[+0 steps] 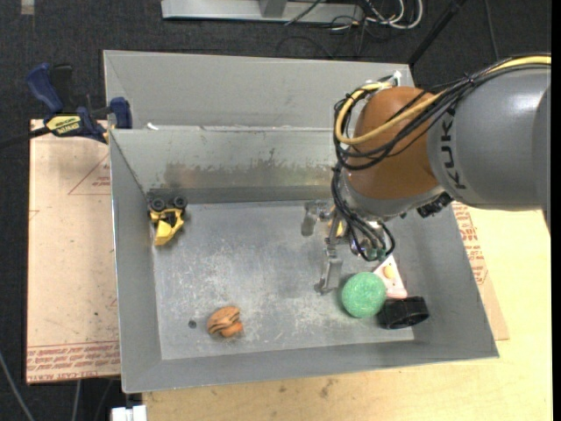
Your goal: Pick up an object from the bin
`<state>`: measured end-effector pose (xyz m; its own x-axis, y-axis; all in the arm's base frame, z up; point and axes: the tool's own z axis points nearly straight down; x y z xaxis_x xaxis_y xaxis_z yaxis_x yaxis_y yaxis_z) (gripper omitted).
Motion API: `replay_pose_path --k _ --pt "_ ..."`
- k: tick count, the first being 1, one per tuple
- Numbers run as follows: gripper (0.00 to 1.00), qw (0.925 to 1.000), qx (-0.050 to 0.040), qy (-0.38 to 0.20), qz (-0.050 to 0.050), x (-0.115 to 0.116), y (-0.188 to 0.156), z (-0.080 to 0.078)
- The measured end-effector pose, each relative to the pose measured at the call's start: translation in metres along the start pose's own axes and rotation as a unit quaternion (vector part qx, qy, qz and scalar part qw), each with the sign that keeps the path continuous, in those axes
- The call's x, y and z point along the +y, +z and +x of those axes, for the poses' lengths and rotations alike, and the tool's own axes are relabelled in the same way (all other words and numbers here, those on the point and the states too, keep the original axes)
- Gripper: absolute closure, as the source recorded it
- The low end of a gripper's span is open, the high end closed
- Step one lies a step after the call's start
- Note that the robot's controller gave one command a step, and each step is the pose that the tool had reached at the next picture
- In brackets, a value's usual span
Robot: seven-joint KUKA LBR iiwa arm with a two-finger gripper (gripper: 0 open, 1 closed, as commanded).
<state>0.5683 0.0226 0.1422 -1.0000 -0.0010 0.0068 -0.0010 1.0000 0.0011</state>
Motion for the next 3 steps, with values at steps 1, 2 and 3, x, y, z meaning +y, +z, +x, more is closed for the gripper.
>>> replay_pose_path --k 1,2,3 --pt "0.00 1.0000 -0.0039 0.000 0.000 0.000 -0.005 -0.002" --pt "0.00 0.9887 -0.0103 -0.150 0.001 -0.047 0.039 -0.062" --pt "0.00 0.9796 -0.0021 -0.201 0.000 -0.070 0.039 -0.075"
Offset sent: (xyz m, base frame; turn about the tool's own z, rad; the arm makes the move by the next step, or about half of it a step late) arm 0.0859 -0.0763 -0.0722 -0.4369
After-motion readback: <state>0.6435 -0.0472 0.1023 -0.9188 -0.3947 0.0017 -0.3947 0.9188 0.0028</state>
